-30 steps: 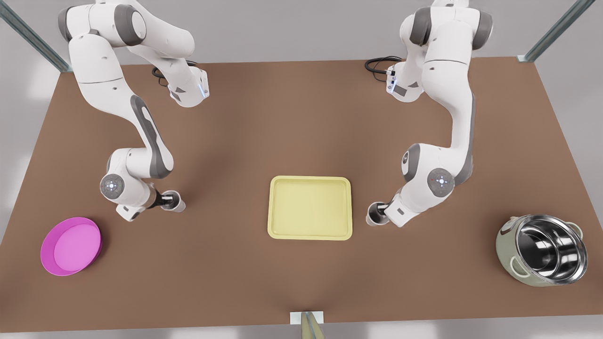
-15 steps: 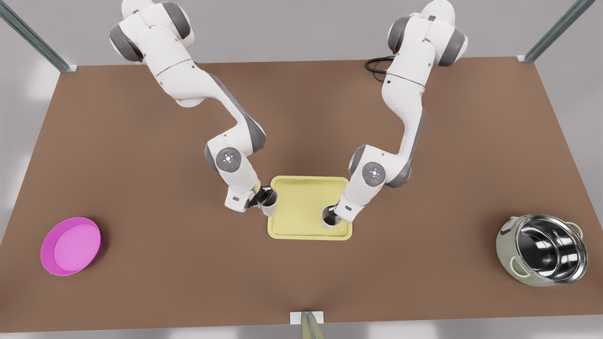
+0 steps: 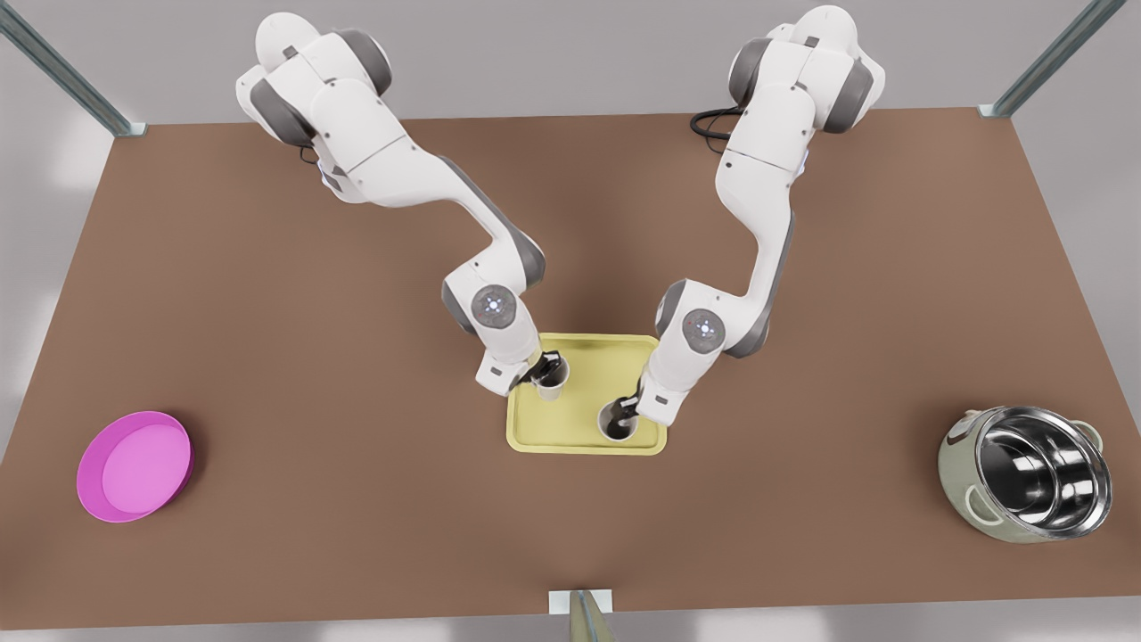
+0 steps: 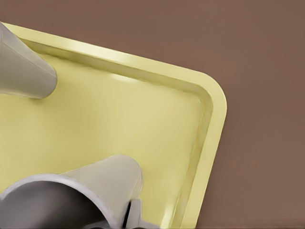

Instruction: Use both arms to respectively pick up the white IKEA cups from the middle-left and middle-right positions, then place the white IKEA cups onto the middle-middle tray, ensuring that the cups remain upright and do not tip over

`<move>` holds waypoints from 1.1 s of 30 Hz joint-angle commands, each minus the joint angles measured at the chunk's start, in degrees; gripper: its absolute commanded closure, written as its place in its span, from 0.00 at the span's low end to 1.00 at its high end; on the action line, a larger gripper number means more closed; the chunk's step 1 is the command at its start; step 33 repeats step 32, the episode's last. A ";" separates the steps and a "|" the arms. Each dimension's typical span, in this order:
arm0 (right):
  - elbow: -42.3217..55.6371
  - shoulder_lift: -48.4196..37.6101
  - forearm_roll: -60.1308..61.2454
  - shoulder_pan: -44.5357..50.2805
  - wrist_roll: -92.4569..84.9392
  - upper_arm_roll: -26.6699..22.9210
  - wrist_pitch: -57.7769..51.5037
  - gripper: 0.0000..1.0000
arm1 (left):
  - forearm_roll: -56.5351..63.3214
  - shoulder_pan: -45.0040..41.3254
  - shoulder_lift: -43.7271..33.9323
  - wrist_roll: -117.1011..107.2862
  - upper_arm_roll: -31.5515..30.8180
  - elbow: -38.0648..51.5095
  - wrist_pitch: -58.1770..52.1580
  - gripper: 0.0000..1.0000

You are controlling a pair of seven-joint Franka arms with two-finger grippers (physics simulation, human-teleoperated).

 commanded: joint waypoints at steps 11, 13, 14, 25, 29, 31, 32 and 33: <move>0.06 0.43 -0.29 0.01 12.10 0.00 -0.08 0.00 | 12.12 17.53 -16.61 14.90 0.64 23.50 -72.00 0.00; 0.41 -0.09 -0.21 -0.51 12.10 0.00 -0.69 0.00 | 12.03 27.44 -21.97 26.21 -5.15 20.43 -73.86 0.00; 0.41 -0.53 -0.12 -0.34 12.01 -0.09 -1.30 0.00 | 11.95 29.84 -25.05 28.45 -6.48 15.60 -68.94 0.00; 7.80 -17.05 -7.06 -25.65 -24.64 -4.30 -43.14 0.00 | 13.09 28.08 -24.09 23.34 -6.57 13.92 -72.80 0.00; 2.79 -29.71 -5.57 -28.11 -27.63 -6.68 -48.50 0.00 | 13.35 28.43 -24.26 33.26 -8.85 16.29 -72.97 0.00; 3.49 -29.98 -4.34 -28.11 -27.45 -7.12 -49.91 0.00 | 15.81 28.08 -24.35 33.63 -9.12 16.29 -73.06 0.00; 3.58 -29.98 -3.90 -28.11 -27.36 -7.38 -50.09 0.00 | 15.81 28.08 -24.35 33.62 -9.12 16.29 -73.24 0.00; 3.58 -29.98 -3.90 -28.11 -27.36 -7.38 -50.09 0.00 | 15.81 28.08 -24.35 33.62 -9.12 16.29 -73.24 0.00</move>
